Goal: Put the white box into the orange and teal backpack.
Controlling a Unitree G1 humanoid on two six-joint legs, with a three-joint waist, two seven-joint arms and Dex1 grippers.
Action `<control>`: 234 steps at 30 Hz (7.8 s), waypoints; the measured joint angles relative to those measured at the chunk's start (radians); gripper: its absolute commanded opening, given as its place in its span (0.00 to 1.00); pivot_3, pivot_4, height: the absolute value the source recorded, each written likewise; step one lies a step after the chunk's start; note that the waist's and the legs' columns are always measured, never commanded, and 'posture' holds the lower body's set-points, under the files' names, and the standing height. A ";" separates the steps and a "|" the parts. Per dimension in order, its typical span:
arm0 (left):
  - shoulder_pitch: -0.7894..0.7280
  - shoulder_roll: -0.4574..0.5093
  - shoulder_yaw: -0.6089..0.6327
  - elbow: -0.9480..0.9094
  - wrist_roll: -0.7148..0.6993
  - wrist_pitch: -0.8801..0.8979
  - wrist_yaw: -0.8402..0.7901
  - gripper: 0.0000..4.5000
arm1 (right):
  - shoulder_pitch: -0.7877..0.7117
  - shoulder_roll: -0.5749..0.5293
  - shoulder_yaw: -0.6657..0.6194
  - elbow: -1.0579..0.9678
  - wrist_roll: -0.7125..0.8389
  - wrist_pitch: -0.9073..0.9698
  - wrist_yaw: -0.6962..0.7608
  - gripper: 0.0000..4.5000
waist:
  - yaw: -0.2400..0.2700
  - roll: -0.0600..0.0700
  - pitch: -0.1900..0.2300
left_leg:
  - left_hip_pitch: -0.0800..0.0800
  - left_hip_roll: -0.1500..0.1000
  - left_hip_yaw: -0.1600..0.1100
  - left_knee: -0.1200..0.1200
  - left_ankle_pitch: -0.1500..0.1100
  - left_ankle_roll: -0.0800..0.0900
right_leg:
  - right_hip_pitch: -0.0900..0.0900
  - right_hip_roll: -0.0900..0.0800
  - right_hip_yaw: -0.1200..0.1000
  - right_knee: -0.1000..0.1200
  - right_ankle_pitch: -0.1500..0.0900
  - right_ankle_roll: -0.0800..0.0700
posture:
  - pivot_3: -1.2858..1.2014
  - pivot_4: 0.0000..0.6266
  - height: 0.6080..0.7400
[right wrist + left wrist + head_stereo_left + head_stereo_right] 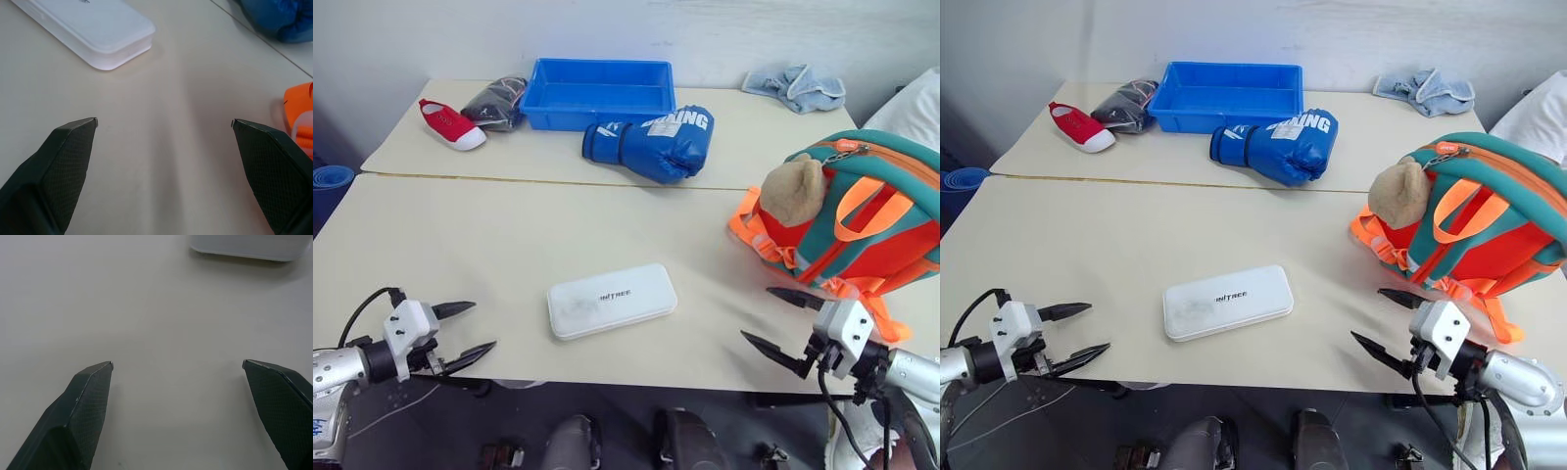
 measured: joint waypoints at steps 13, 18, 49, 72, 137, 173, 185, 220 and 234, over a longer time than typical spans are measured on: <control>-0.025 0.017 -0.011 -0.261 -0.073 0.287 0.070 0.65 | -0.192 -0.015 0.122 -0.077 0.020 0.212 -0.048 0.72 | -0.007 0.000 0.000 | 0.000 0.000 0.000 0.001 0.002 -0.002 | 0.000 0.000 -0.002 0.001 0.000 0.000 | 0.52 0.24 1.00; -0.062 0.023 -0.094 -0.364 -0.057 0.409 0.134 0.30 | -0.314 -0.027 0.271 -0.093 -0.072 0.383 -0.133 0.32 | 0.002 0.001 0.000 | -0.001 0.000 -0.001 0.000 0.006 -0.001 | -0.001 0.000 -0.003 0.001 0.000 -0.001 | 0.52 0.24 1.00; -0.291 -0.049 -0.342 -0.333 -0.039 0.599 0.153 0.00 | -0.242 -0.008 0.338 -0.142 -0.092 0.496 -0.095 0.00 | 0.004 0.000 0.000 | -0.001 -0.001 -0.001 0.002 0.007 0.002 | 0.001 0.000 -0.005 0.002 0.000 0.001 | 0.52 0.24 1.00; -0.768 0.126 -0.432 0.141 -0.316 1.546 -0.017 0.99 | -0.098 -0.071 0.168 -0.078 -0.102 0.326 -0.056 0.00 | 0.009 -0.002 0.001 | -0.001 -0.001 0.000 0.005 0.008 0.000 | 0.002 0.004 -0.004 0.005 0.000 0.001 | 0.52 0.24 1.00; -0.597 -0.225 -0.396 -0.048 -0.223 0.532 -0.177 0.28 | 0.298 0.260 -0.376 -0.281 0.176 0.231 -0.353 0.99 | 0.021 -0.001 -0.001 | 0.000 0.000 0.001 0.004 0.006 0.002 | 0.002 0.002 0.000 0.003 0.000 0.002 | 0.52 0.24 1.00; -0.553 -0.027 -0.100 0.152 -0.324 0.792 -0.099 0.28 | -0.399 0.044 0.135 -0.316 0.896 0.845 -0.243 0.01 | 0.002 0.000 0.001 | -0.005 -0.001 -0.001 0.004 0.006 0.004 | -0.001 -0.001 -0.004 0.006 0.000 0.002 | 0.52 0.24 1.00; -0.593 -0.036 0.036 -0.214 -0.559 0.927 -0.001 0.28 | -0.231 -0.246 -0.114 -0.219 0.981 0.941 -0.120 0.01 | 0.008 -0.008 0.004 | -0.004 -0.002 -0.004 0.003 0.008 0.004 | 0.002 -0.003 -0.008 0.000 0.001 0.004 | 0.52 0.24 1.00; -1.255 -0.583 -0.730 0.275 0.137 0.404 -0.076 0.28 | -0.292 -0.203 -0.060 -0.229 0.897 0.933 -0.169 0.01 | 0.048 -0.009 0.005 | -0.017 -0.002 -0.003 0.021 0.006 0.012 | -0.002 0.002 -0.010 -0.001 0.006 0.012 | 0.52 0.24 1.00; -1.179 -0.418 -0.545 0.240 -0.050 0.519 -0.278 0.86 | -0.282 -0.120 -0.045 -0.307 0.890 0.904 -0.336 0.00 | 0.028 -0.008 0.005 | -0.018 -0.002 -0.006 0.021 0.008 0.010 | -0.002 0.001 -0.011 0.001 0.005 0.011 | 0.52 0.24 1.00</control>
